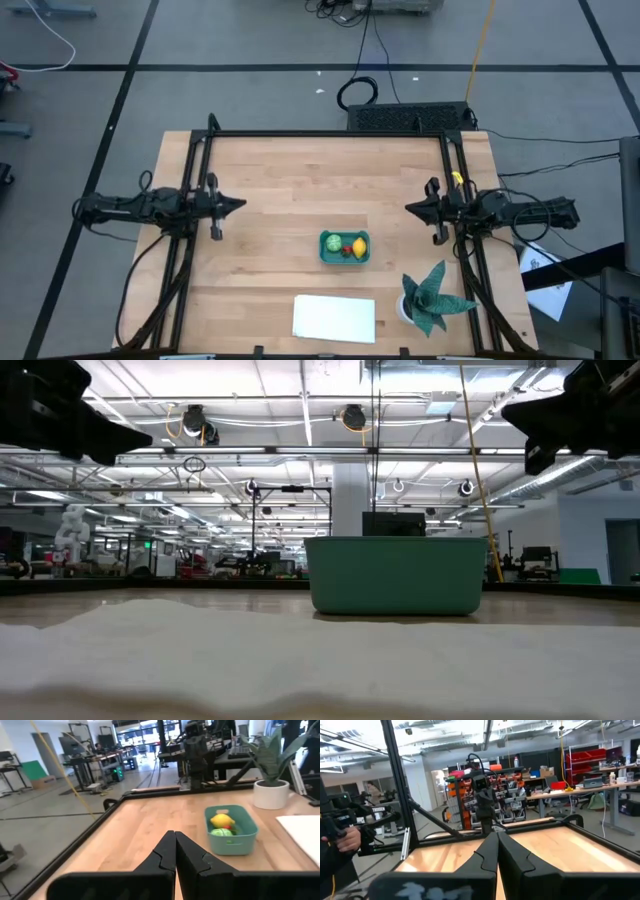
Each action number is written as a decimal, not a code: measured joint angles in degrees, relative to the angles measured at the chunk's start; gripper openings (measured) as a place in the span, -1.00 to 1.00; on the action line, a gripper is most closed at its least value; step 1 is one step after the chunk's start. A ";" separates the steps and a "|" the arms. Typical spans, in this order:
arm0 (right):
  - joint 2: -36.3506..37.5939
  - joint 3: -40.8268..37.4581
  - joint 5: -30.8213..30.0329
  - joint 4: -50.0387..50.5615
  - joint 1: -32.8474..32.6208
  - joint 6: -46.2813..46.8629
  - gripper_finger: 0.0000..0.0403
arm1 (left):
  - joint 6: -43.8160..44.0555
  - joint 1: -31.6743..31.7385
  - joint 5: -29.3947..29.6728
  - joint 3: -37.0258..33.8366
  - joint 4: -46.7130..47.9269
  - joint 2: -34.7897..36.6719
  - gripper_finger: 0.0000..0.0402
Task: Pick and placing Produce into tupperware
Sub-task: Return to Home Position
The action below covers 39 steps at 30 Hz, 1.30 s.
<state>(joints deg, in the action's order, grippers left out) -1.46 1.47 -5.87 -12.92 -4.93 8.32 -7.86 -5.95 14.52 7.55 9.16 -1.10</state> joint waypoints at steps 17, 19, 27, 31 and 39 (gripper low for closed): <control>-0.77 -0.52 -0.39 6.65 0.07 -0.93 -1.00 | 2.41 -0.79 -1.16 -0.17 4.81 -0.01 -1.00; -0.91 -0.53 -0.36 7.37 0.07 -0.27 -1.00 | 2.73 -0.79 -1.95 -1.42 4.26 0.00 -1.00; -1.48 -0.59 -0.09 7.60 0.07 -0.20 -1.00 | 1.33 -0.83 -5.05 -2.97 1.30 -1.20 -1.00; -1.70 -0.61 -0.08 7.58 0.07 -0.09 -1.00 | 1.08 -0.83 -6.34 -3.21 0.53 -1.18 -1.00; -1.72 -0.61 -0.07 6.56 0.07 -1.00 -1.00 | -2.14 -0.69 -9.87 -5.49 -6.83 -1.14 -1.00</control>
<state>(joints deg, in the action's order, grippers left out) -3.18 0.86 -5.93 -6.36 -4.86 7.31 -10.00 -6.65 4.65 2.07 2.33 -2.24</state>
